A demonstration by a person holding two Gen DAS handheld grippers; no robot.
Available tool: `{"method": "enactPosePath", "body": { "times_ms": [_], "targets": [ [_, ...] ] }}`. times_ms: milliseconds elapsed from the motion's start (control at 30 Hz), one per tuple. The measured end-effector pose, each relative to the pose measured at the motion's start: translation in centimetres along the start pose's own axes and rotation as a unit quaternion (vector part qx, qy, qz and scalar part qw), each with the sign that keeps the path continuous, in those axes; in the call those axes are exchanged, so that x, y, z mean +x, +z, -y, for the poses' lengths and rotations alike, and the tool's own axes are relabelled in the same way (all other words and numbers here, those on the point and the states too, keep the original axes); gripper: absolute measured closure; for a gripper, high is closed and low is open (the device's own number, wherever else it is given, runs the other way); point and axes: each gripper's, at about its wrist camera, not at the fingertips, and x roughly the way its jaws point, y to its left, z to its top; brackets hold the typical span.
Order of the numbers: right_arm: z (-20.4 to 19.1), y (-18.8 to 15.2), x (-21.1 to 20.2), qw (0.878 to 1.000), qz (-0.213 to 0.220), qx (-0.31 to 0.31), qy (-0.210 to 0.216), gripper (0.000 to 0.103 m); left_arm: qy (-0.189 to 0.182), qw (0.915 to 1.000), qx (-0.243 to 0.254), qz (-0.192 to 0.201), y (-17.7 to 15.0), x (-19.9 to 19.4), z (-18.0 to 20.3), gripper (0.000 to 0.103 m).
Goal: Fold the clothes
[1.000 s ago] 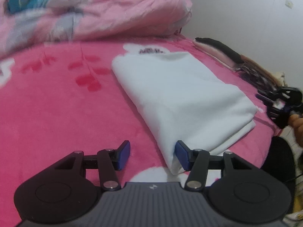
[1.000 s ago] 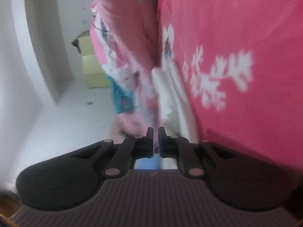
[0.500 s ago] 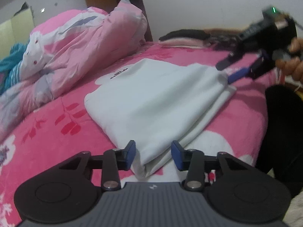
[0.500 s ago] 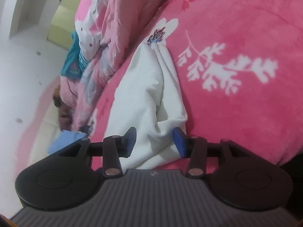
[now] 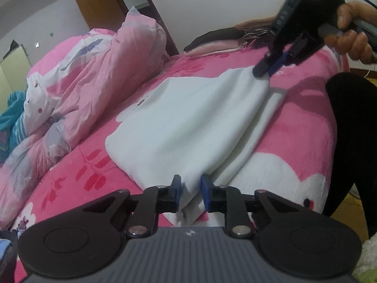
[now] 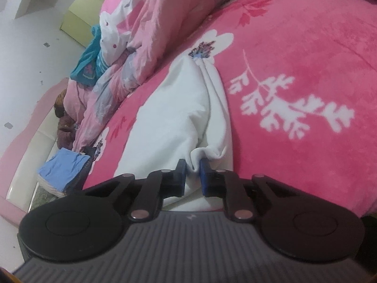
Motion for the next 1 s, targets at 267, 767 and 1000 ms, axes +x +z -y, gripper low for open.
{"method": "enactPosePath", "body": {
  "times_ms": [267, 767, 1000],
  "targets": [
    [1.2, -1.4, -0.1, 0.999, -0.005, 0.046, 0.017, 0.096, 0.014, 0.9995, -0.024, 0.018, 0.4, -1.9, -1.2, 0.096],
    [1.6, -2.2, -0.3, 0.997, -0.011, 0.07, 0.034, 0.096, 0.017, 0.9953, -0.095, -0.007, -2.3, -2.9, -3.2, 0.073],
    [1.7, -2.0, -0.3, 0.997, -0.012, 0.074, 0.034, 0.096, 0.007, 0.993, -0.117, -0.009, -2.5, -2.4, -2.9, 0.073]
  ]
}}
